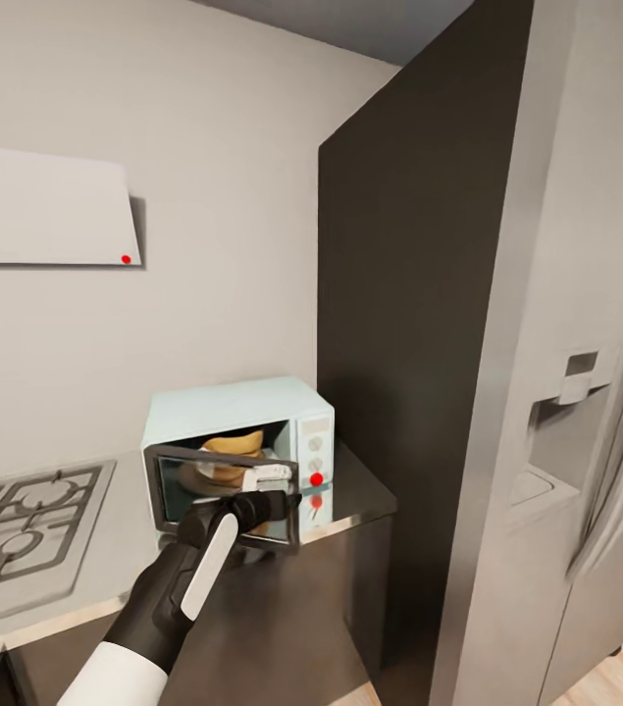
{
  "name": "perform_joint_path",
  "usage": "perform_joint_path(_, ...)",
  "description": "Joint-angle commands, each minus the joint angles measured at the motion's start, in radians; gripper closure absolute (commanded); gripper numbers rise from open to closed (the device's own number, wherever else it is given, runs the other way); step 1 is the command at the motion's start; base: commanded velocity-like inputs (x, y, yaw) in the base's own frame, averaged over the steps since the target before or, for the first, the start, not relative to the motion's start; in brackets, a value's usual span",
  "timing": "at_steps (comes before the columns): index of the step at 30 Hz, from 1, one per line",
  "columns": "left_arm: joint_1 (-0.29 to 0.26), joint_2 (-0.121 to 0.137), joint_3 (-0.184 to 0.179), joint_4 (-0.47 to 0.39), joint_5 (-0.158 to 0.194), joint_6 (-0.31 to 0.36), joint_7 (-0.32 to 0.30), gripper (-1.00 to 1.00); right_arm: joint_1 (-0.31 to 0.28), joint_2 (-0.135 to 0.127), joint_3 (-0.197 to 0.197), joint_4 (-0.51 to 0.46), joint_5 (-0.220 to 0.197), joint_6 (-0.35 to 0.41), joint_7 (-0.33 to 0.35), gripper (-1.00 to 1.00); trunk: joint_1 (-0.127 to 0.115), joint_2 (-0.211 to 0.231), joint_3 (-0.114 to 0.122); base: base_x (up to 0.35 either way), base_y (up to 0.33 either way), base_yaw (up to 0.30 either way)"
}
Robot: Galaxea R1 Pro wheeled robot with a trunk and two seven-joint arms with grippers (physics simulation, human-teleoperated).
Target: In the kitchen, take the popcorn bag from the countertop, put it into the microwave, and heat it until the popcorn is cooked so the cooked popcorn ends up inside the bag.
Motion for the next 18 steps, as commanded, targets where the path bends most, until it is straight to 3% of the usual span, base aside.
perform_joint_path(1,-0.001,0.000,-0.001,-0.001,0.008,0.004,0.009,-1.00,-0.001,-0.001,-0.008,0.003,0.007,-0.005,0.002,-1.00,0.000,-0.001,-0.002,0.153,0.000,0.000)
perform_joint_path(7,-0.001,0.000,0.000,0.002,0.009,-0.021,0.010,-1.00,-0.001,-0.001,-0.009,0.003,0.008,-0.005,0.002,-1.00,0.000,-0.001,-0.002,0.154,0.000,0.000)
perform_joint_path(9,-0.001,0.000,0.000,0.008,0.012,-0.063,0.040,-1.00,-0.001,-0.003,-0.009,0.003,0.008,-0.005,0.002,-1.00,0.000,-0.001,-0.002,0.186,0.000,0.000)
perform_joint_path(11,-0.001,-0.001,-0.002,0.018,0.017,-0.085,0.132,-1.00,-0.002,-0.003,-0.008,0.003,0.009,-0.006,0.002,-1.00,0.000,-0.001,-0.002,0.211,0.000,0.000)
perform_joint_path(13,-0.001,-0.001,-0.002,0.022,0.019,-0.091,0.182,-1.00,-0.002,-0.003,-0.008,0.003,0.010,-0.007,0.002,-1.00,0.000,-0.001,-0.002,0.221,0.000,0.000)
perform_joint_path(18,-0.001,-0.003,-0.003,0.024,0.020,-0.094,0.199,-1.00,-0.001,-0.005,-0.007,0.003,0.011,-0.006,0.002,-1.00,0.000,-0.001,-0.002,0.224,0.000,0.000)
